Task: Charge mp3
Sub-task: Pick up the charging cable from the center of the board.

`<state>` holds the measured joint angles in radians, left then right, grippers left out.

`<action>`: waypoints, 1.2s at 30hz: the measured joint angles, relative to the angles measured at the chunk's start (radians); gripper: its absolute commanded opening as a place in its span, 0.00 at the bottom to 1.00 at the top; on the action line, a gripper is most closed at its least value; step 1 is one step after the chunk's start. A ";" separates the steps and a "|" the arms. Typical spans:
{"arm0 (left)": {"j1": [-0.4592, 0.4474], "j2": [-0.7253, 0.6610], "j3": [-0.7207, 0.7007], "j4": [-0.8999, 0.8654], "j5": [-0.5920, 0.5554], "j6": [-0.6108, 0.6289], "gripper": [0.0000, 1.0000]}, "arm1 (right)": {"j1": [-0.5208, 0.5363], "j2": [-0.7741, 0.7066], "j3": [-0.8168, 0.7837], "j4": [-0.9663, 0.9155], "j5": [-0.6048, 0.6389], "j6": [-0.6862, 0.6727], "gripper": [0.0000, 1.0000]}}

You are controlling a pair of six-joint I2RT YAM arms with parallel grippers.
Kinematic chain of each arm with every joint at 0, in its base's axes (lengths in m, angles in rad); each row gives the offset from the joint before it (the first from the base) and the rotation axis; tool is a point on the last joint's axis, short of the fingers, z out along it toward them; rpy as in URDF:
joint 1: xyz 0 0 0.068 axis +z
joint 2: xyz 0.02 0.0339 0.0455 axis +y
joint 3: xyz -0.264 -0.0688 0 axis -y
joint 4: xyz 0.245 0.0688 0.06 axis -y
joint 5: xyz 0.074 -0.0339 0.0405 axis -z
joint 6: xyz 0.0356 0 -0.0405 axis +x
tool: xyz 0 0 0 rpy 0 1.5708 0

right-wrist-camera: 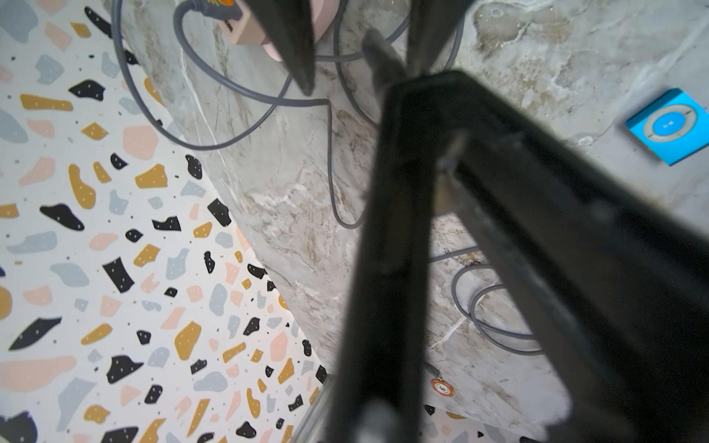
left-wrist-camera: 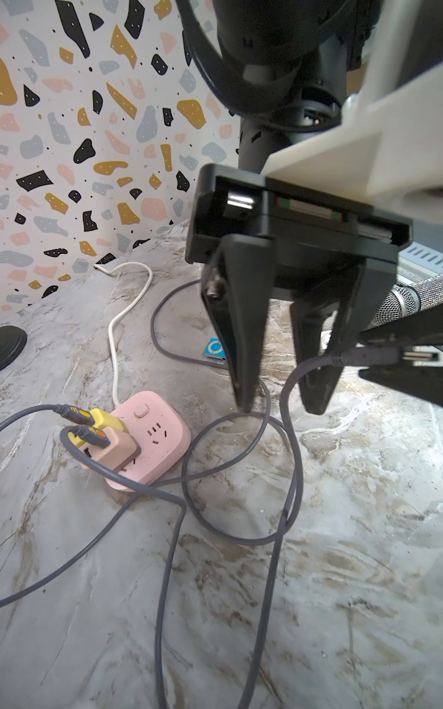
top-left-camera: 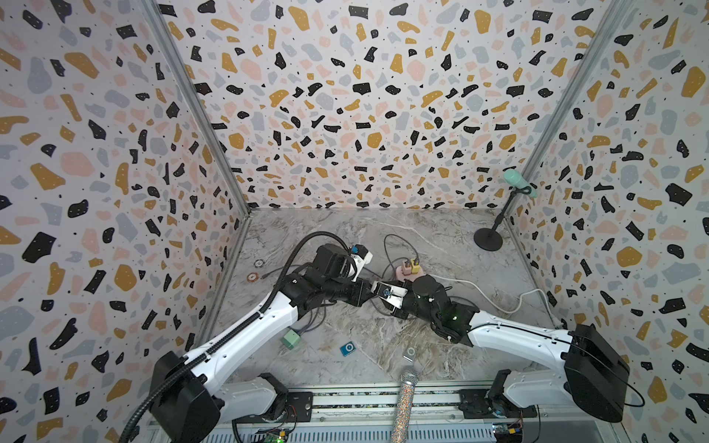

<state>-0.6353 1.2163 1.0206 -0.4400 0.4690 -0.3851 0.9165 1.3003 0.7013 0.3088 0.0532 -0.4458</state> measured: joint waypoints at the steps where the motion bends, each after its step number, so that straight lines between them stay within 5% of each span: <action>1: 0.001 -0.006 0.000 0.000 -0.005 -0.002 0.07 | 0.000 -0.006 -0.002 0.001 0.007 0.017 0.59; 7: 0.023 -0.055 0.000 0.032 -0.034 -0.031 0.07 | -0.035 -0.151 -0.020 0.004 0.001 0.280 0.56; 15: 0.029 -0.122 -0.042 0.284 -0.042 -0.136 0.06 | -0.136 -0.388 -0.202 0.232 -0.202 0.865 0.64; 23: 0.029 -0.141 -0.180 0.526 -0.043 -0.247 0.06 | -0.095 -0.382 -0.372 0.498 -0.251 1.263 0.66; 36: 0.029 -0.175 -0.245 0.667 -0.041 -0.291 0.05 | -0.048 -0.102 -0.373 0.959 -0.205 1.530 0.70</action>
<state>-0.6067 1.0416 0.7757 0.2268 0.4282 -0.6765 0.8680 1.1984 0.3286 1.2678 -0.1520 1.0843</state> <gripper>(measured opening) 0.090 0.705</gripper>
